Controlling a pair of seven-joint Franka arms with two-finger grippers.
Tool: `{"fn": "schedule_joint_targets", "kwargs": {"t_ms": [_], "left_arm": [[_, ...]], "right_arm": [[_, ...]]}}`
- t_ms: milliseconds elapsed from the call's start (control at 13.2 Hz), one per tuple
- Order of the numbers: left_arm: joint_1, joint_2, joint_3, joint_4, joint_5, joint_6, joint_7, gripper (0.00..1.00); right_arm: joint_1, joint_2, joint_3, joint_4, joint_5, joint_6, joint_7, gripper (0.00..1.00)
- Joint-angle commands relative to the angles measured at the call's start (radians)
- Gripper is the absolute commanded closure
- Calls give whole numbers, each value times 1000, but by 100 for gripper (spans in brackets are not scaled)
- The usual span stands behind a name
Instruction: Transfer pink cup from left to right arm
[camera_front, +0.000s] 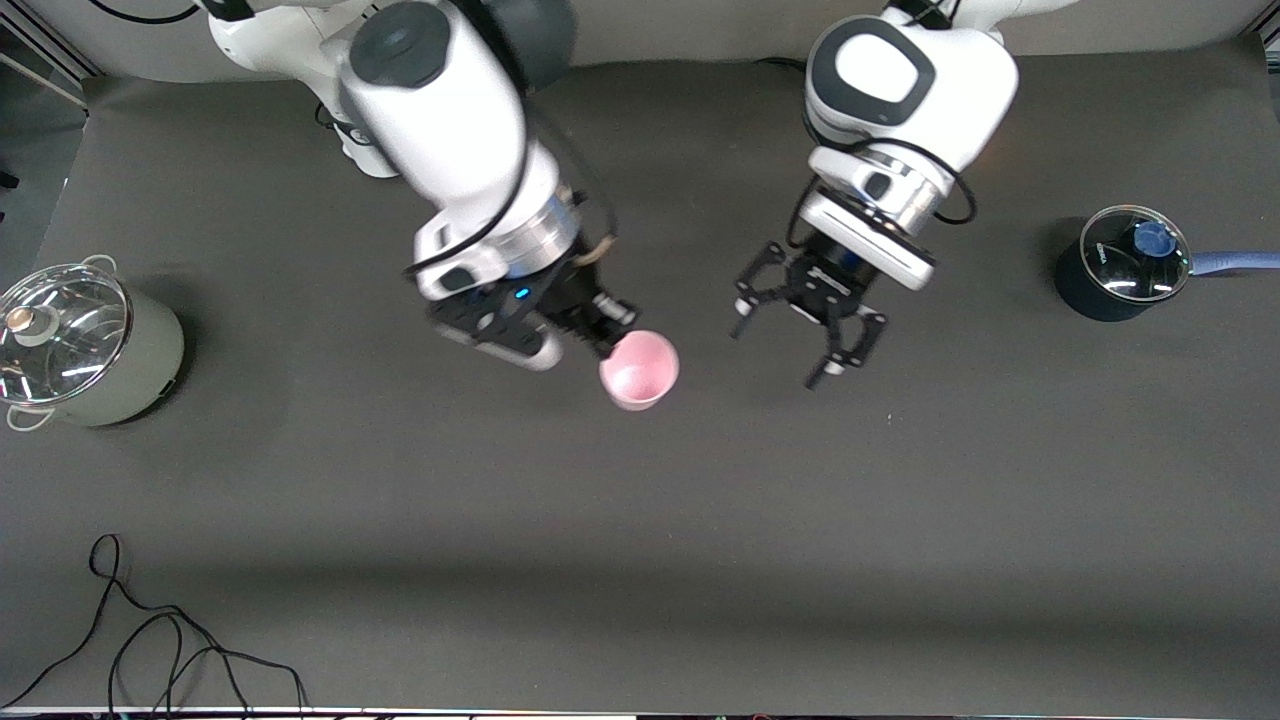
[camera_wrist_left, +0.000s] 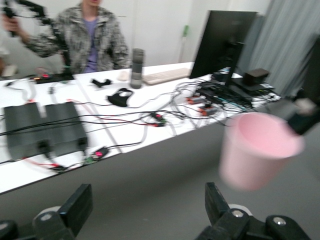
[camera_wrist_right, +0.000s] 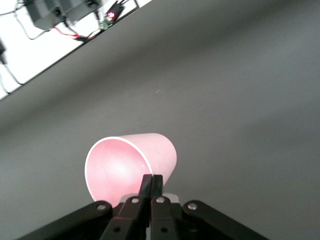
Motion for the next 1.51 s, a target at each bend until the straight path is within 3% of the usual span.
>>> {"fn": "schedule_joint_targets", "kwargs": {"t_ms": [0, 302, 528, 679, 830, 1132, 1434], "left_arm": [[109, 0, -7, -4, 28, -44, 14, 0], [338, -6, -6, -20, 42, -360, 74, 0], [542, -1, -6, -33, 155, -668, 83, 0], [649, 0, -4, -33, 249, -834, 74, 0], [738, 0, 0, -28, 394, -987, 7, 0], [850, 0, 2, 50, 711, -1242, -217, 0], [851, -3, 0, 183, 1068, -1385, -530, 0]], "right_arm": [[-106, -69, 8, -32, 18, -143, -217, 100], [-213, -230, -19, -286, 23, -159, -537, 100], [-213, -299, -133, -446, 23, -127, -737, 100], [-213, -335, -194, -571, 23, -32, -834, 100], [-213, -349, -246, -741, 23, 159, -929, 100], [-217, -338, -315, -962, 29, 465, -1078, 100], [-218, -289, -357, -1041, 101, 605, -1210, 100]]}}
